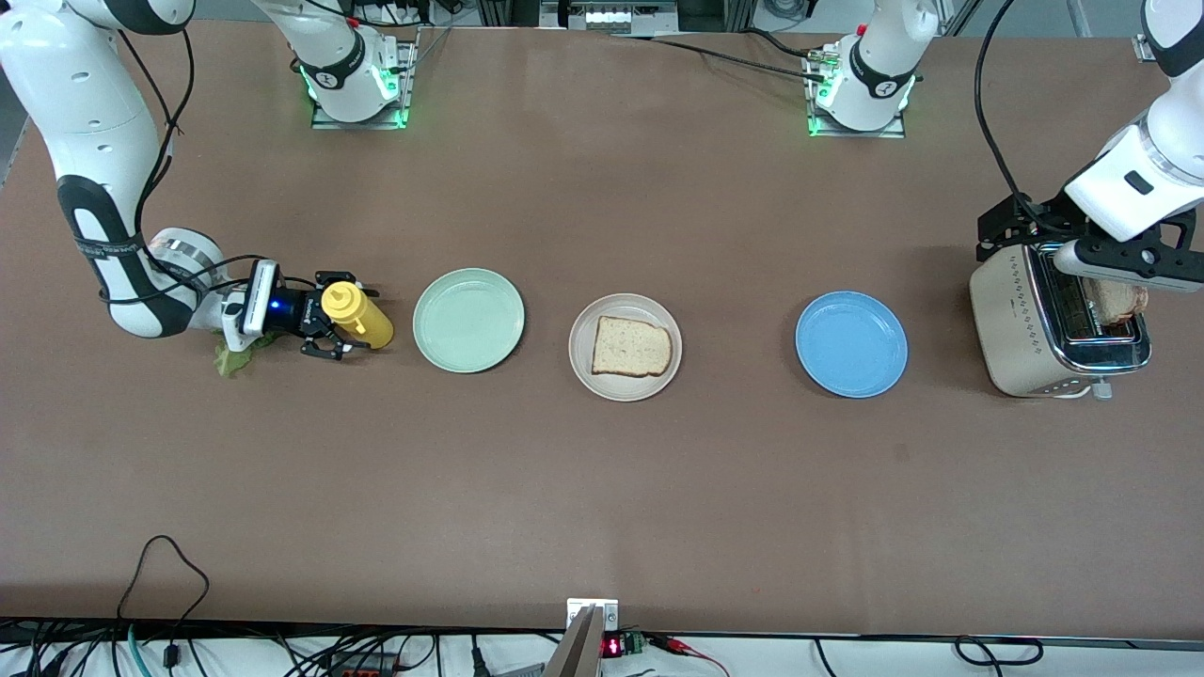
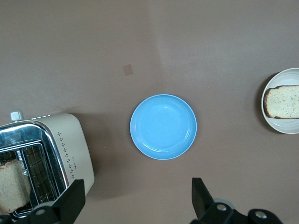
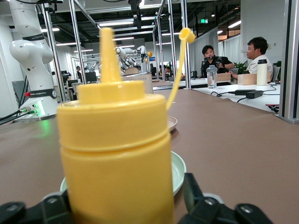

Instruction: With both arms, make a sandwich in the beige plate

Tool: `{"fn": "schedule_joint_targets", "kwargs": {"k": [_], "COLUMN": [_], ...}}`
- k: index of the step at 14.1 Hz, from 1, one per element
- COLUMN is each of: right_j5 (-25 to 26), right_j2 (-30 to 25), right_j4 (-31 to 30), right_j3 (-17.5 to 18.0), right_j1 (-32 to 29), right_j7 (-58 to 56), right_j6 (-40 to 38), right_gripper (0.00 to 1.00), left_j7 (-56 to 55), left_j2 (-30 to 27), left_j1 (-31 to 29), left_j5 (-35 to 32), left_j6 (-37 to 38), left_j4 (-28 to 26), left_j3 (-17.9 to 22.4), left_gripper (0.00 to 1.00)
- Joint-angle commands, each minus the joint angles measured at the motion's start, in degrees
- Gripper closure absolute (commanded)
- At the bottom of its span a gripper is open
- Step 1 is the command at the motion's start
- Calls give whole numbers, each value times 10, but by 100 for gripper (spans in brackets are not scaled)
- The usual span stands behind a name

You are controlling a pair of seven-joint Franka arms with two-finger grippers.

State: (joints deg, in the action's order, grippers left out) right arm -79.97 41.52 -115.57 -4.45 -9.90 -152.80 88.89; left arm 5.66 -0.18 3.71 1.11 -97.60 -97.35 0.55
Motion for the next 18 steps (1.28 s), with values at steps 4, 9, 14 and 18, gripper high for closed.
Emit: {"fn": "schedule_joint_targets", "kwargs": {"k": [4, 9, 14, 18], "right_j5": [-4, 2, 45, 124], "right_j2": [-24, -102, -137, -165], "right_j4": [21, 23, 44, 44], "right_j3": [-4, -6, -6, -6], "right_j1": [28, 91, 168, 246], "right_j7": [5, 106, 176, 259], "right_j6": [31, 159, 319, 467], "right_gripper": [64, 64, 64, 64], "left_j7": [-3, -3, -3, -3], "left_j2": [-10, -10, -10, -10], "left_j1": [2, 3, 3, 3], "left_j5": [-28, -29, -29, -28], "left_j6": [0, 0, 4, 5], "left_j4": [-5, -5, -4, -4], "left_j3": [-3, -3, -4, -4], "left_gripper": [0, 0, 0, 0]}}
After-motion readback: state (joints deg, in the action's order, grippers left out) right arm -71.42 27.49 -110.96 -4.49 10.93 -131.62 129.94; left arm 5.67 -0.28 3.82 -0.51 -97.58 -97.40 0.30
